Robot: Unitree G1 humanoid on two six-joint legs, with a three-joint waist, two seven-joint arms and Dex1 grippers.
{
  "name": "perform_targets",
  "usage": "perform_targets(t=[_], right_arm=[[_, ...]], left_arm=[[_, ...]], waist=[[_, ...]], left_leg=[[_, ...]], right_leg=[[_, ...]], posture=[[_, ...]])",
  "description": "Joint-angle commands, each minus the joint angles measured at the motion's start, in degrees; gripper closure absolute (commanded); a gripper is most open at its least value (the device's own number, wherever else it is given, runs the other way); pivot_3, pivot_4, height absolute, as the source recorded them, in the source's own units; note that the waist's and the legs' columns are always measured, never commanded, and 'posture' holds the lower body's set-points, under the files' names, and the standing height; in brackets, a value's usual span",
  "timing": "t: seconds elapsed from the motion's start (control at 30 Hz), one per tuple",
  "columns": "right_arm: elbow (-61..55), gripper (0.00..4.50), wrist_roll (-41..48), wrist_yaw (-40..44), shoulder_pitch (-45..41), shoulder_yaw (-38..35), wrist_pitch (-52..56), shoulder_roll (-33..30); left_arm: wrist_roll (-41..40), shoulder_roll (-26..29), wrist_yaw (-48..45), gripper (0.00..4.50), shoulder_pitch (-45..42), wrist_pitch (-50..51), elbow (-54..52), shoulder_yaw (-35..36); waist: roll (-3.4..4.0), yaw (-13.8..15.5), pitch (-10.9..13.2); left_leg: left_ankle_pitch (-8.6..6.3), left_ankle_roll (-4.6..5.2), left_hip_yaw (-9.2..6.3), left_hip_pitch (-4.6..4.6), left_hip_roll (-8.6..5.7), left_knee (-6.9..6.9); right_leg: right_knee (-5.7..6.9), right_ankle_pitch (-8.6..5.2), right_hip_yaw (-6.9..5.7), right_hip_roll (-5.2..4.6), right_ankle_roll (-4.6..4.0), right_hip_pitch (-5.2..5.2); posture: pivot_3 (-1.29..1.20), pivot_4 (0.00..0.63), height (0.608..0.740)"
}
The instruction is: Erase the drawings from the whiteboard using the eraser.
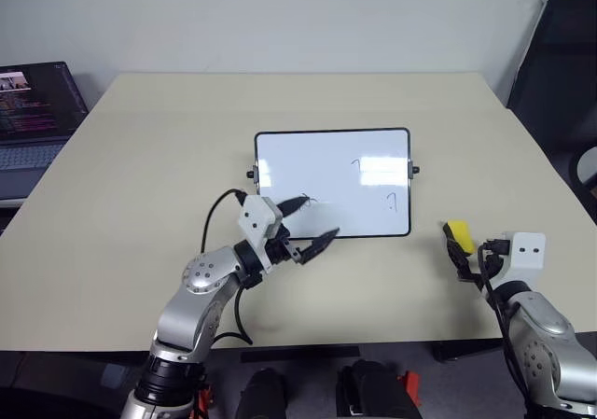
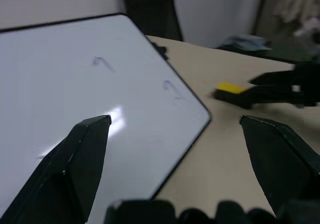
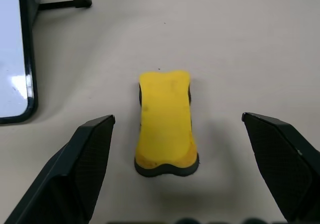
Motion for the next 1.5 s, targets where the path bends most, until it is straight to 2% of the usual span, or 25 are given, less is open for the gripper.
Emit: perform_targets(t=[0.03,0.17,0.27,0.57,1.5], right_arm=[[-2.4,0.03,1.1,0.0,-2.2,-0.3,1.2,-0.6],[-1.7,0.03,0.7,-0.1,-4.7,0.6,2.9,-0.6],[-1.0,0.03,0.4,-0.4,-6.1,1.5,4.2,-0.1],[0.7,0.03,0.8,-2.4,-7.8,1.3,8.3,1.8],[3.6,0.03,0.0,-4.8,-10.1,-1.1,8.2,2.7]], left_arm=[[-6.9,1.9,-7.6,0.00,-3.1,4.8,0.9,-0.2],[-6.8,4.0,-13.6,0.00,-5.9,4.4,3.5,-1.9],[-3.3,5.4,-16.5,0.00,-7.4,1.0,5.8,-4.2],[0.4,5.5,-17.5,0.00,-8.3,-3.4,8.7,-5.3],[1.3,5.7,-18.2,0.00,-9.0,-4.8,11.0,-4.3]], waist=[[0.00,0.0,0.0],[0.01,0.0,0.0],[0.01,0.0,0.0],[0.01,0.0,0.0],[0.02,0.0,0.0]], left_leg=[[0.00,0.00,0.01,0.01,0.00,0.00],[0.00,0.00,0.00,-0.01,-0.01,0.02],[0.00,0.01,0.00,-0.04,-0.01,-0.01],[0.00,0.01,-0.02,-0.05,0.00,0.00],[0.00,0.01,-0.03,-0.06,0.01,0.00]], right_leg=[[0.00,0.00,0.00,0.00,0.00,0.00],[-0.01,0.00,-0.01,0.01,0.00,0.00],[-0.06,-0.01,0.01,0.02,-0.01,-0.02],[-0.03,-0.02,0.01,0.02,-0.02,-0.04],[-0.02,-0.01,0.00,0.03,-0.02,-0.04]], posture=[[0.00,0.150,0.740],[0.00,0.150,0.740],[0.00,0.150,0.740],[0.00,0.150,0.740],[0.00,0.150,0.740]])
